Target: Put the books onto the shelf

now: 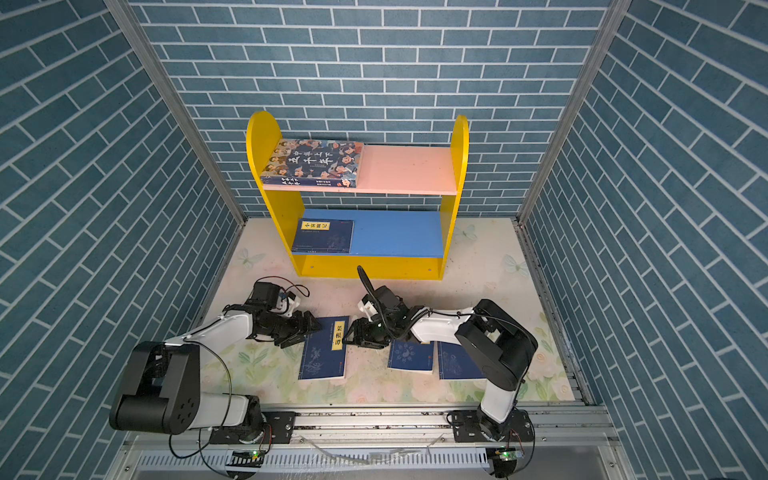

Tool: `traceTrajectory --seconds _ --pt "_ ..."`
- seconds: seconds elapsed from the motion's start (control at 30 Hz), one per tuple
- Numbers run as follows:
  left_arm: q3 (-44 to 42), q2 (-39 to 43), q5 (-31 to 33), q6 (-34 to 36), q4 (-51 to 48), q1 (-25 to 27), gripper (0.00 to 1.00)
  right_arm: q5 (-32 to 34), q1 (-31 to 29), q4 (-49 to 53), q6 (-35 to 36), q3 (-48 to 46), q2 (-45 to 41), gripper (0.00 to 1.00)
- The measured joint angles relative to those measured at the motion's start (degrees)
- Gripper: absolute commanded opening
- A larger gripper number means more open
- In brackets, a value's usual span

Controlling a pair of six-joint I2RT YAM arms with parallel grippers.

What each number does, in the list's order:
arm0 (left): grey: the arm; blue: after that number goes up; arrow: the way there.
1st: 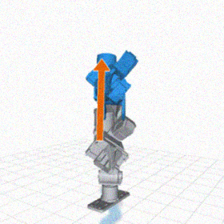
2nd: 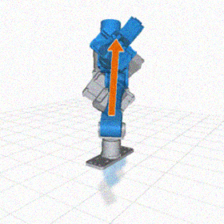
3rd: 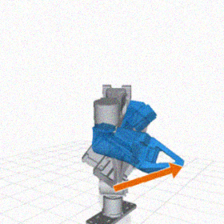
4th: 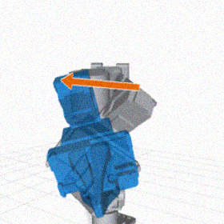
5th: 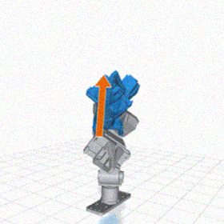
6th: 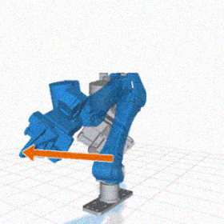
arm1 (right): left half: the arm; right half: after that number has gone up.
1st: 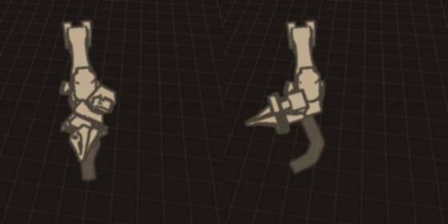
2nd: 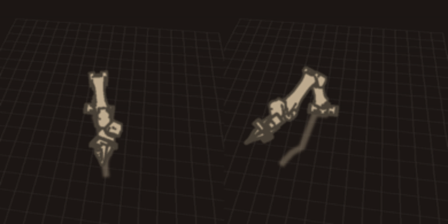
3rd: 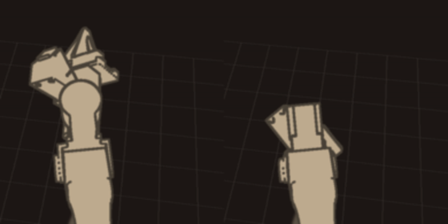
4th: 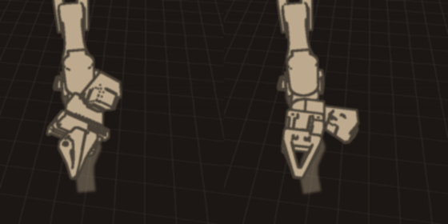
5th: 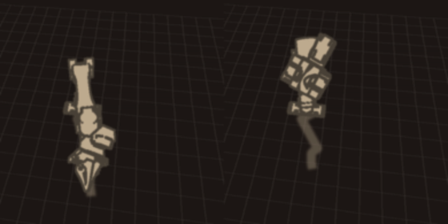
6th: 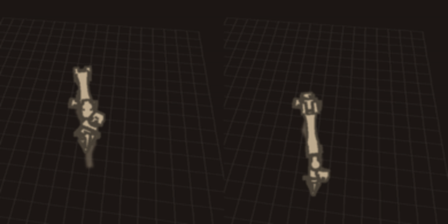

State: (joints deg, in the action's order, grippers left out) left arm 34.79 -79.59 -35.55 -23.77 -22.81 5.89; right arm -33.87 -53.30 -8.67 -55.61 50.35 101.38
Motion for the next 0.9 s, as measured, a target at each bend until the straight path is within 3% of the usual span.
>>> traceTrajectory --seconds 0.53,0.9 --pt "-0.9 -0.7 -3.6 -1.7 3.7 2.3 0.81 -0.4 -1.3 -11.4 -6.8 -1.5 5.6 0.58" --pt "-1.0 -0.7 -3.4 -2.4 4.0 2.4 0.82 1.4 -1.2 -18.3 -10.3 -3.9 7.6 0.19"
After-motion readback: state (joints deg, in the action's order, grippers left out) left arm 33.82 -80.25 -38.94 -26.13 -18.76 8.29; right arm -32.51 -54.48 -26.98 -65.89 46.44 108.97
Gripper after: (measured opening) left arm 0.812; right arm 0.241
